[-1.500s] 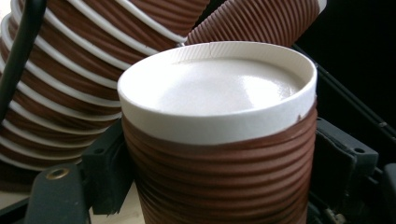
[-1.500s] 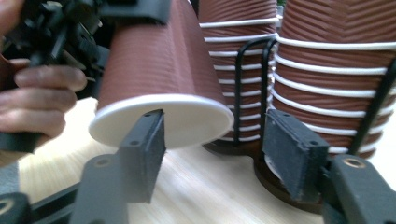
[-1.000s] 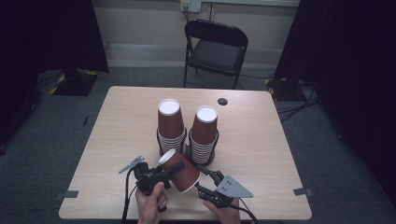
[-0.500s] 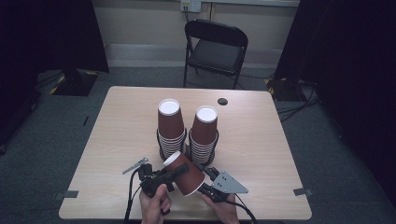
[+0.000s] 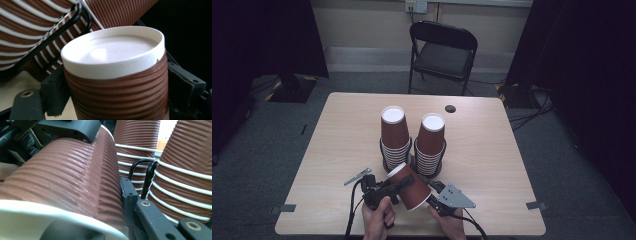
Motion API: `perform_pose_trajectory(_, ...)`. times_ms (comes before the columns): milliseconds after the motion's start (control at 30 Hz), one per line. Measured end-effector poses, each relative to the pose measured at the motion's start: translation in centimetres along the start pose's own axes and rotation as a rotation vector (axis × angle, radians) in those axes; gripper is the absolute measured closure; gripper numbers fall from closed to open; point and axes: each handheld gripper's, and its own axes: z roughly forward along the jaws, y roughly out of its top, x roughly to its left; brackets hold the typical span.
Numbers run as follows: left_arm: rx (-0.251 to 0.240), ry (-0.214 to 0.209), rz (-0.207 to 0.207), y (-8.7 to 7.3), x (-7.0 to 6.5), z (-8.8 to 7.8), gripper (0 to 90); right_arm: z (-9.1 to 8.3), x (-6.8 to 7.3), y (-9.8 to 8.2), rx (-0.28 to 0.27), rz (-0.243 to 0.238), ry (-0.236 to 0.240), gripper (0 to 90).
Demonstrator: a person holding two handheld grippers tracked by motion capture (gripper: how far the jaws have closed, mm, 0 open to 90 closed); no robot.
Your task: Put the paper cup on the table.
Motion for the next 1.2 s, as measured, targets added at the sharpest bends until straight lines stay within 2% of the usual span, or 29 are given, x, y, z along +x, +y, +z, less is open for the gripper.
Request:
perform_pose_trajectory(400, 0.004, -0.017, 0.040, 0.4, -0.3, 0.4, 14.2, -0.6, -0.1, 0.3, -0.010, 0.017, -0.005, 84.4)
perform_pose_trajectory(533, -0.031, 0.002, 0.053, 1.0, -0.3, 0.3, 15.0, -1.0, -0.1, 0.2, -0.014, 0.018, -0.005, 84.7)
perform_pose_trajectory(567, -0.032, 0.012, 0.073, 1.1, -0.3, 0.2, 14.9, -1.0, -0.1, 0.1, -0.011, 0.019, -0.003, 85.1)
perform_pose_trajectory(600, -0.032, 0.012, 0.073, 1.1, -0.3, 0.2, 14.7, -1.0, -0.1, 0.1, -0.011, 0.019, -0.003, 85.1)
perform_pose_trajectory(633, -0.045, 0.025, 0.109, 1.3, -0.3, -0.1, 14.9, -1.0, 0.0, 0.1, -0.001, 0.025, 0.006, 85.2)
perform_pose_trajectory(733, -0.081, 0.020, 0.167, 1.6, -0.1, -0.4, 14.8, -1.0, -0.1, 0.1, 0.015, 0.030, 0.015, 85.3)
perform_pose_trajectory(833, -0.100, 0.051, 0.245, 2.1, -0.2, -0.9, 14.6, -1.1, -0.1, 0.1, 0.043, 0.053, 0.028, 85.5)
perform_pose_trajectory(867, -0.100, 0.051, 0.245, 2.1, -0.2, -0.9, 14.8, -1.1, -0.1, 0.1, 0.043, 0.053, 0.028, 85.5)
perform_pose_trajectory(900, -0.108, 0.057, 0.300, 2.4, -0.3, -1.2, 14.9, -1.2, -0.1, 0.0, 0.058, 0.068, 0.033, 85.6)
perform_pose_trajectory(967, -0.109, 0.062, 0.339, 2.6, -0.4, -1.4, 14.9, -1.3, -0.1, 0.1, 0.069, 0.077, 0.044, 85.6)
perform_pose_trajectory(1000, -0.109, 0.062, 0.339, 2.6, -0.4, -1.4, 14.8, -1.3, -0.1, 0.1, 0.075, 0.080, 0.043, 85.6)
perform_pose_trajectory(1067, -0.098, 0.078, 0.391, 2.9, -0.3, -1.5, 14.7, -1.4, -0.2, 0.1, 0.088, 0.086, 0.046, 85.6)
perform_pose_trajectory(1133, -0.102, 0.085, 0.405, 2.9, -0.3, -1.5, 15.4, -1.4, -0.3, 0.1, 0.095, 0.089, 0.050, 85.6)
perform_pose_trajectory(1200, -0.096, 0.114, 0.453, 3.0, -0.1, -1.6, 15.2, -1.6, -0.5, 0.0, 0.116, 0.102, 0.061, 85.6)
